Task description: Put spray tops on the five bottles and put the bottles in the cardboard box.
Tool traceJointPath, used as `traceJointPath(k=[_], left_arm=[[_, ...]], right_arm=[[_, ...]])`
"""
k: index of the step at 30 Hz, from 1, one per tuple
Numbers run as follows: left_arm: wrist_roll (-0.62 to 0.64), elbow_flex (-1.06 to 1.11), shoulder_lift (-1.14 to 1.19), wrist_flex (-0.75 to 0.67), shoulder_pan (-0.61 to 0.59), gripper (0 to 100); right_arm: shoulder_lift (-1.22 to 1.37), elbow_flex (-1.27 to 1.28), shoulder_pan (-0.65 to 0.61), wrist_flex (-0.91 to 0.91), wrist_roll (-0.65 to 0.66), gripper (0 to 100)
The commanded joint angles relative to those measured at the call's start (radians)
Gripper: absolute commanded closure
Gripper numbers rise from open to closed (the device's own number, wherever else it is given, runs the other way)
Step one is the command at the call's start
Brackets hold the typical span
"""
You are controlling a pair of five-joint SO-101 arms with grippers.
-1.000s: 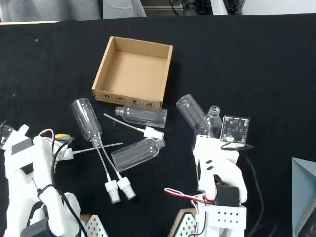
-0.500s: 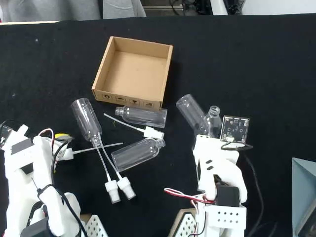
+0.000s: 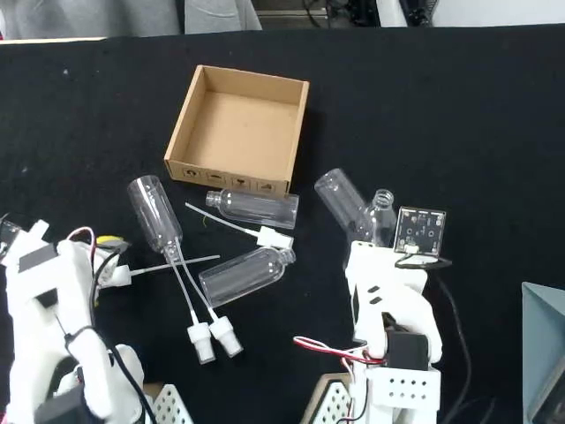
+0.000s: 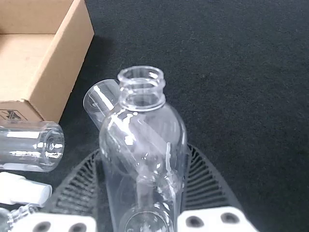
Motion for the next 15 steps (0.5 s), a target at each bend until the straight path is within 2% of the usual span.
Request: traceJointPath(k=[1,7,15], left_arm=[[0.008,-0.159,0.14,0.064,-0.002,63],[0.011,-0.317,0.367,0.149,-0.008,63],[0.012,-0.348,0.4,0.157,-0.038,65]], right_arm=[[-0.097,-0.002,0.029,0.005,0.032,96.6],[-0.097,-0.001,0.029,0.006,0.051,96.6],[-0.097,-0.001,0.029,0.006,0.052,96.6]])
